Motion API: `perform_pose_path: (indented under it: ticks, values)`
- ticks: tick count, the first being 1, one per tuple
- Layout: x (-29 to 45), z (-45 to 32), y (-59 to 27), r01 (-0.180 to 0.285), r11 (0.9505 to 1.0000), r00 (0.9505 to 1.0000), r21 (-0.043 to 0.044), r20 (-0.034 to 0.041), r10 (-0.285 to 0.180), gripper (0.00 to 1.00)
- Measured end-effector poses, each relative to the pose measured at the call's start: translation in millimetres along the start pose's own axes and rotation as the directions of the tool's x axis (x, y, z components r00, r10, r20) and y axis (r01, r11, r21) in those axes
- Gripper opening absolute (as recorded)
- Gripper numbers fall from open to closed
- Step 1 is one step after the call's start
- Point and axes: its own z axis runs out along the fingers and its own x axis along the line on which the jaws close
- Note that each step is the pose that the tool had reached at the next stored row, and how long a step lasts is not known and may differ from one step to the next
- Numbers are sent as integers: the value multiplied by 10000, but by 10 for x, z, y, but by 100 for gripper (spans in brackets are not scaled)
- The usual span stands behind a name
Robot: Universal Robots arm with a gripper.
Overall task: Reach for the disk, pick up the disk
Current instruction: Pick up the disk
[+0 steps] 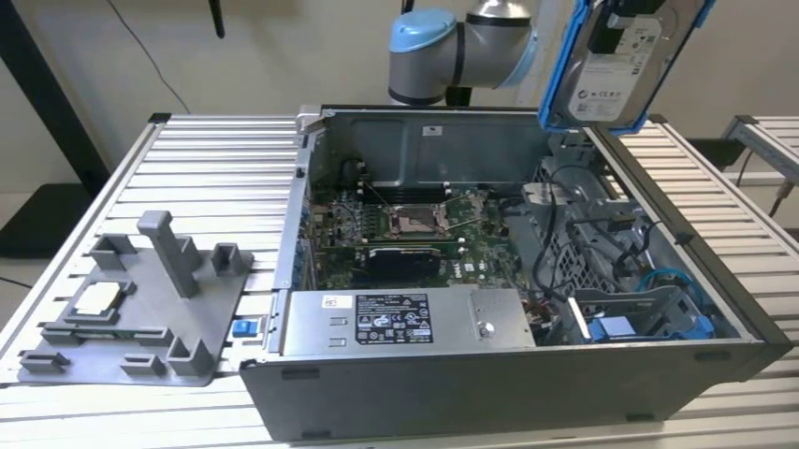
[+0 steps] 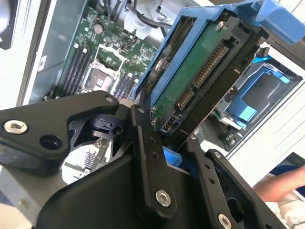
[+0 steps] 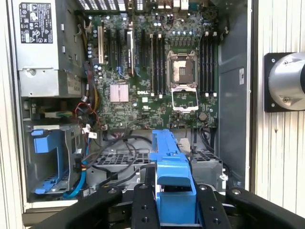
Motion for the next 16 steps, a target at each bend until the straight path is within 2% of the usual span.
perform_pose_path:
  ticks: [4, 10, 16]
  values:
    - [82, -6, -4, -1, 10000, 10000, -1, 0, 1, 0]
    - [165, -12, -9, -1, 10000, 10000, -24, -2, 1, 0]
    - [331, -16, -19, -7, 10000, 10000, -44, -2, 7, 0]
